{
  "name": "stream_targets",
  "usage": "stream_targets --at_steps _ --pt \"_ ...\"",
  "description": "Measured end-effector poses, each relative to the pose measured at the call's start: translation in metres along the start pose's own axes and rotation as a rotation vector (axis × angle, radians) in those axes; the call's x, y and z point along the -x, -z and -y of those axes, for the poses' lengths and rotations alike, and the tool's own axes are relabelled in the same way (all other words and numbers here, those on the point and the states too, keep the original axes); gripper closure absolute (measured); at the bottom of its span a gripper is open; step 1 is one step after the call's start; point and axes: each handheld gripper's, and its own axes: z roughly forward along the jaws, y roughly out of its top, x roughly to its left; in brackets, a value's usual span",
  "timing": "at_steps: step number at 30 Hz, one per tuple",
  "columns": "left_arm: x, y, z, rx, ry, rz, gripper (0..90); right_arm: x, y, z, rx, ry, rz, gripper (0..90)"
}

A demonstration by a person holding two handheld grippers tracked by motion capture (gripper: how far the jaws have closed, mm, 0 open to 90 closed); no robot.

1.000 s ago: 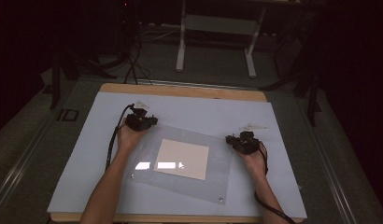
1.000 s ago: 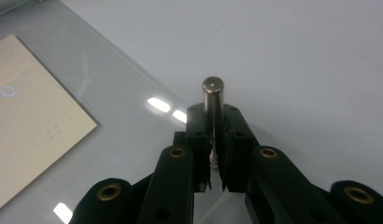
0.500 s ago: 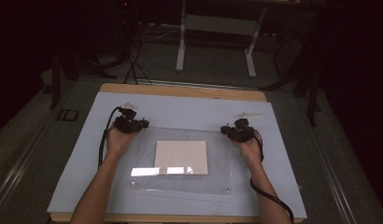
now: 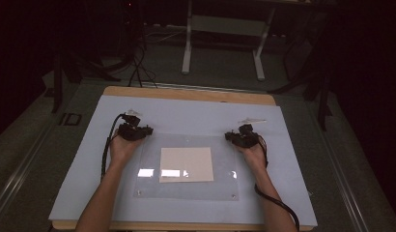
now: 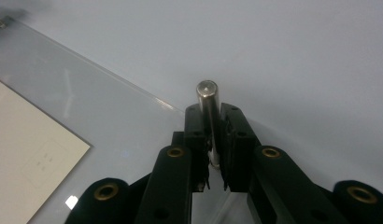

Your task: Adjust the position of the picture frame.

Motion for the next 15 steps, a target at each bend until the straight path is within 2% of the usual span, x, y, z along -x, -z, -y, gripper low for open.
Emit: stream_targets --at_steps 9,10,12,15 --pt "-0.003 -0.0006 0.0035 0.017 0.033 0.024 79.7 0.0016 -0.0003 0.002 0.011 -0.006 -0.016 81.1" --pt "-0.0029 -0.0005 0.0037 0.018 0.034 0.019 78.4 0.0012 -0.0003 0.0019 0.01 -0.004 -0.012 81.0" --pt "-0.0005 -0.0002 0.0049 0.028 0.013 -0.019 72.9 0.0005 -0.0003 0.0017 0.011 0.004 -0.005 80.9" --pt "0.0023 0.002 0.0067 0.046 -0.01 -0.046 68.5 -0.0008 0.0007 0.002 0.013 0.01 0.001 77.9"
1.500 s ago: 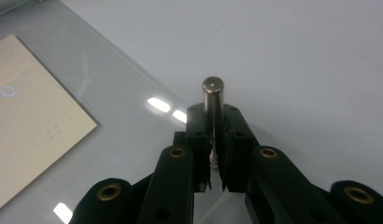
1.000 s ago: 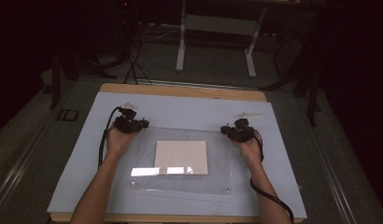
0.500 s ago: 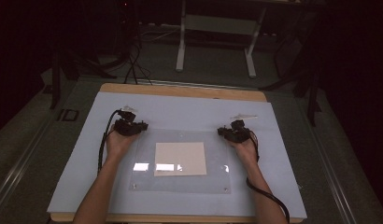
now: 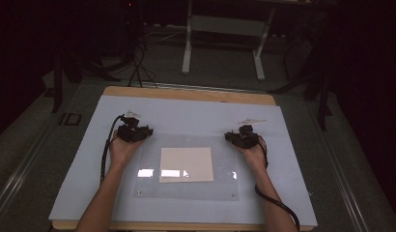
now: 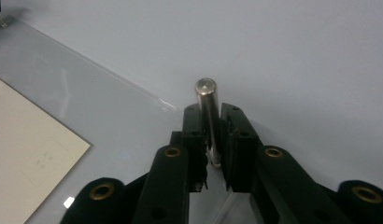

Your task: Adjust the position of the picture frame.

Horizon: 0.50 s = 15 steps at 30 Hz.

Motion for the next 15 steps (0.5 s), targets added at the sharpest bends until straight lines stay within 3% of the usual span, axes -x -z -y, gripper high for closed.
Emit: stream_targets --at_steps 9,15 --pt "0.008 0.017 0.0 0.058 -0.056 -0.029 65.5 -0.005 0.013 -0.006 0.048 0.044 0.03 73.9" --pt "0.012 0.025 0.0 0.095 -0.067 -0.039 65.5 -0.005 0.022 -0.008 0.089 0.054 0.031 76.1"
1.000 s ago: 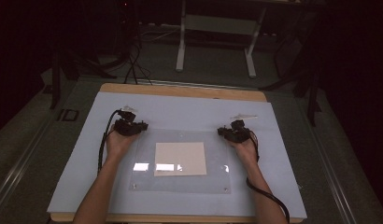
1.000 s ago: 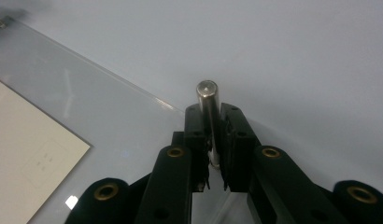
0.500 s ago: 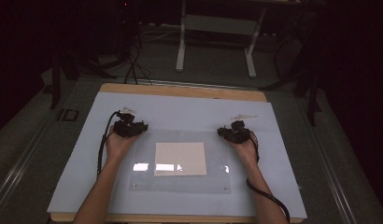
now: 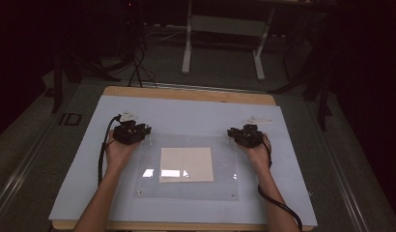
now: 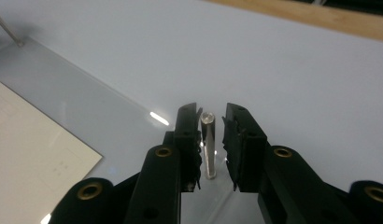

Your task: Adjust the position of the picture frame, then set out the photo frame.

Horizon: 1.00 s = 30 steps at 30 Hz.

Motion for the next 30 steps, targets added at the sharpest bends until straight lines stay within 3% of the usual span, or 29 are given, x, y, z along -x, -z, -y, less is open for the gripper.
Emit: stream_targets --at_steps 7,16,18,23,30 --pt "0.0 -0.002 0.001 0.001 -0.001 0.001 66.8 -0.003 0.002 0.001 0.027 0.012 0.005 83.2" --pt "0.001 -0.007 0.003 0.012 -0.002 0.009 68.0 -0.001 0.001 -0.002 0.009 -0.003 -0.008 83.9" --pt "0.0 -0.007 0.003 0.016 0.002 0.029 70.8 -0.001 0.001 -0.002 0.006 -0.003 -0.01 83.9" --pt "-0.001 -0.007 0.004 0.012 -0.008 0.024 76.7 0.001 0.001 -0.001 0.01 -0.028 -0.021 83.6" --pt "-0.004 -0.013 0.005 0.013 -0.01 0.021 76.2 0.0 0.001 0.001 0.025 -0.021 -0.015 83.6"
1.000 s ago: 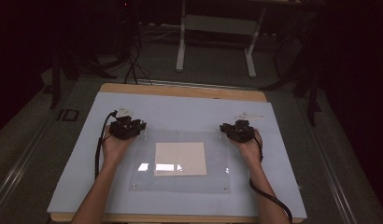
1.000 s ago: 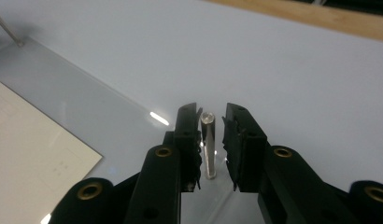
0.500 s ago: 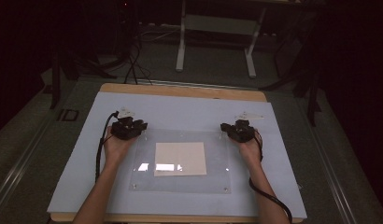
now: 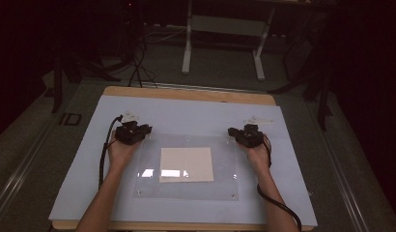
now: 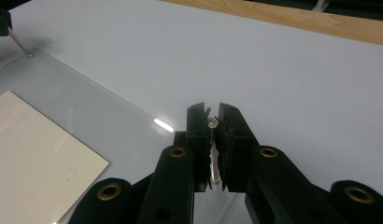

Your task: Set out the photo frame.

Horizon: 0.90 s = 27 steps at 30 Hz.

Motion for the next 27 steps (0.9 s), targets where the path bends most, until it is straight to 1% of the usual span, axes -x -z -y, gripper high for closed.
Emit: stream_targets --at_steps 3,4,6,7,8,9,10,11,12,13,15,16,21,22,27 --pt "-0.001 -0.004 0.001 0.0 0.007 -0.007 76.4 -0.001 0.0 0.002 0.012 0.014 0.004 83.5" --pt "-0.001 -0.004 0.001 0.01 0.015 -0.013 76.4 -0.001 0.0 0.002 0.017 0.019 0.004 83.5" --pt "-0.003 -0.003 0.0 0.036 0.039 0.003 77.0 0.0 0.0 0.003 0.022 0.018 0.002 83.2" --pt "-0.003 -0.003 0.0 0.041 0.038 0.015 77.9 -0.001 0.0 0.003 0.023 0.021 0.003 83.2" --pt "-0.003 -0.003 0.0 0.041 0.038 0.015 80.1 -0.001 0.0 0.003 0.023 0.021 0.003 83.2" --pt "-0.003 -0.003 0.0 0.041 0.038 0.015 80.1 -0.001 0.0 0.003 0.024 0.024 0.008 83.2" --pt "-0.003 -0.004 0.001 0.034 0.019 0.02 80.1 -0.001 0.0 0.003 0.024 0.024 0.008 83.2" --pt "-0.003 -0.004 0.001 0.035 0.024 0.027 83.3 -0.001 -0.001 0.004 0.034 0.025 0.016 76.5" --pt "-0.004 -0.004 0.002 0.04 0.022 0.03 83.4 0.0 -0.001 0.005 0.034 0.02 0.023 76.2" --pt "-0.004 -0.004 0.002 0.04 0.023 0.031 83.5 0.001 -0.001 0.005 0.036 0.014 0.015 77.6" --pt "-0.004 -0.004 0.002 0.04 0.023 0.031 83.6 0.001 -0.001 0.006 0.042 0.01 0.007 77.6" --pt "-0.004 -0.004 0.002 0.041 0.026 0.033 83.7 0.0 -0.002 0.006 0.041 0.017 0.001 82.6" --pt "-0.005 -0.004 0.003 0.046 0.036 0.04 83.5 -0.001 -0.003 0.005 0.038 0.019 0.007 82.6" --pt "-0.005 -0.004 0.003 0.046 0.037 0.041 83.4 -0.001 -0.002 0.007 0.042 0.02 0.015 80.8" --pt "-0.005 -0.004 0.002 0.043 0.041 0.038 83.5 -0.001 -0.005 0.012 0.041 0.002 0.015 83.0"
